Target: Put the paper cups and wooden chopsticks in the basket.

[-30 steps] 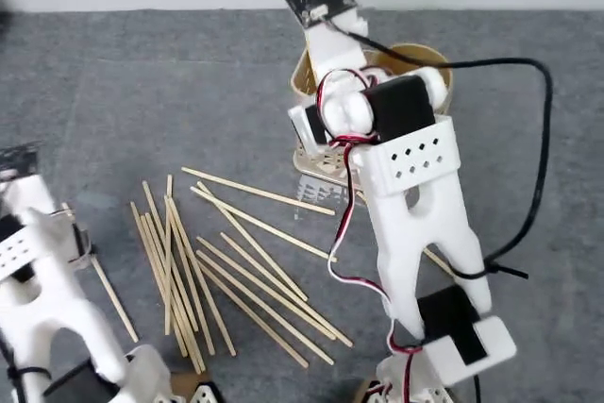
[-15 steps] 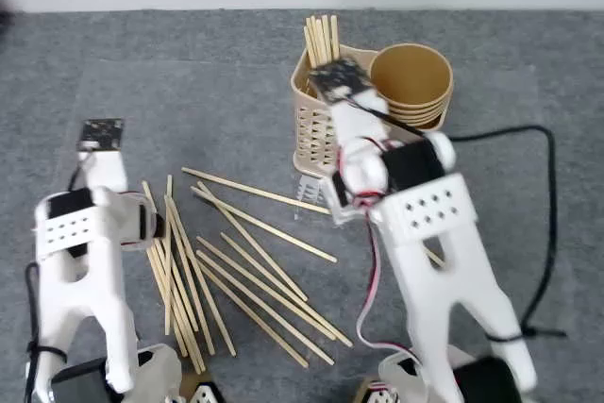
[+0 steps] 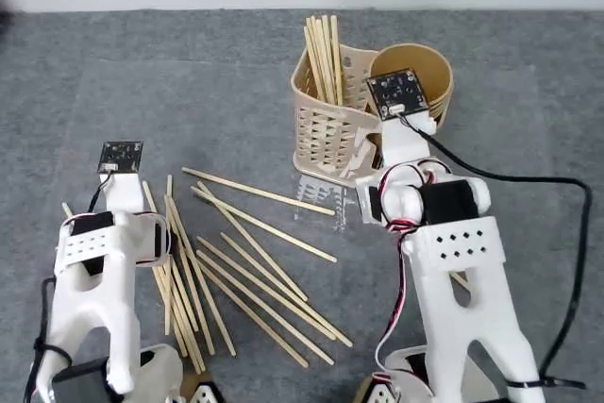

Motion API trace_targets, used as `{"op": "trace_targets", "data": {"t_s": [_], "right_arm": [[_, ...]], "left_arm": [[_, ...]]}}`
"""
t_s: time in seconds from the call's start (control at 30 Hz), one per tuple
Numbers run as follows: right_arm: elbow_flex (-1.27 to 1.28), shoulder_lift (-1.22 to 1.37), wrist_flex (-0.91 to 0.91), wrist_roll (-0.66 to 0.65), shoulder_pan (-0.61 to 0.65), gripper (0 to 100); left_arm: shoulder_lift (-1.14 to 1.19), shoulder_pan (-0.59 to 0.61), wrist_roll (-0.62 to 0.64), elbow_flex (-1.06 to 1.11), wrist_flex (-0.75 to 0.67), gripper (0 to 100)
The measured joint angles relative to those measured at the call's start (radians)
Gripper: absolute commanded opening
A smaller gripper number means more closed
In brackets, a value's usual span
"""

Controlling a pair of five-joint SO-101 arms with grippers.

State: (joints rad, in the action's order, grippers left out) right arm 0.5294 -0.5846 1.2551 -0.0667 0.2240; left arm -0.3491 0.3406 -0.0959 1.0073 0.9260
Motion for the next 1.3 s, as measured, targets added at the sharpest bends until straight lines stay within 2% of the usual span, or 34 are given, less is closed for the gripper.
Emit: {"op": "trace_targets", "data": {"t_s": [0.33, 0.77, 0.93, 1.3], "right_arm": [[0.000, 0.000, 0.000, 0.000, -0.037, 0.8], [0.000, 0.000, 0.000, 0.000, -0.055, 0.8], [0.000, 0.000, 0.000, 0.000, -0.054, 0.8], [0.000, 0.000, 0.000, 0.000, -0.054, 0.8]], "left_arm": [[0.000, 0.000, 0.005, 0.038, -0.002, 15], [-0.002, 0.000, 0.000, 0.064, 0.008, 14], [0.008, -0.040, 0.005, 0.064, -0.015, 6], [0.175, -0.078, 0.006, -0.089, 0.008, 1]]}}
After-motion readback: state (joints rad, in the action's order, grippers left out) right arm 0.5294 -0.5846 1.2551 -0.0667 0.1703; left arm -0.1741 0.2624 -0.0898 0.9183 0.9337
